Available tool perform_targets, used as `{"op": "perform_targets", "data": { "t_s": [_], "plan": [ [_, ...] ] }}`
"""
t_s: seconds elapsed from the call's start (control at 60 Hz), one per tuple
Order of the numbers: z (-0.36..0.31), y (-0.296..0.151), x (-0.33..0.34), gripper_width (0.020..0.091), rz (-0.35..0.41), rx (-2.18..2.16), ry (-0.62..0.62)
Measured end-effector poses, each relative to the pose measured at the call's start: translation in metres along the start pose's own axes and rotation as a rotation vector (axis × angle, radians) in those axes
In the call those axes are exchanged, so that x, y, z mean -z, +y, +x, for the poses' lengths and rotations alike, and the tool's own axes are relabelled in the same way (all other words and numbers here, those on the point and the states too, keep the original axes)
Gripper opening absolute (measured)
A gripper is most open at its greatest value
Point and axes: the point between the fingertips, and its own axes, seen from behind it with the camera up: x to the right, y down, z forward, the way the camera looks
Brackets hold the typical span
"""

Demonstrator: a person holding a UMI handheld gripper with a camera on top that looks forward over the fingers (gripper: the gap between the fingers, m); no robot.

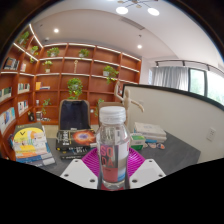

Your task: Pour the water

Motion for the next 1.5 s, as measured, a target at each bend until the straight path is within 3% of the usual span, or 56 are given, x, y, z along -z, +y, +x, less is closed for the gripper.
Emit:
{"op": "perform_targets", "data": {
  "t_s": [0.117, 0.283, 0.367, 0.55, 0.667, 0.717, 0.9, 1.117, 1.5],
  "plan": [
    [0.001, 0.042, -0.018, 0.0342, -0.064, -0.020, -0.003],
    [-0.005, 0.086, -0.030, 0.0343, -0.093, -0.045, -0.040],
    [-0.005, 0.085, -0.028, 0.0369, -0.050, -0.075, -0.045],
    [-0.004, 0.089, -0.024, 0.0523, -0.046, -0.046, -0.047],
    [0.001, 0.101, -0.014, 0.0794, -0.106, -0.019, -0.041],
    [0.002, 0.101, -0.006, 0.0841, -0.110, -0.017, -0.041],
    [-0.001, 0.106, 0.054, 0.0846, -0.232, -0.049, -0.099],
    [-0.022, 0.061, 0.122, 0.0843, -0.292, -0.095, -0.245],
    [-0.037, 0.020, 0.184, 0.0840, -0.251, -0.096, -0.376]
  ]
}}
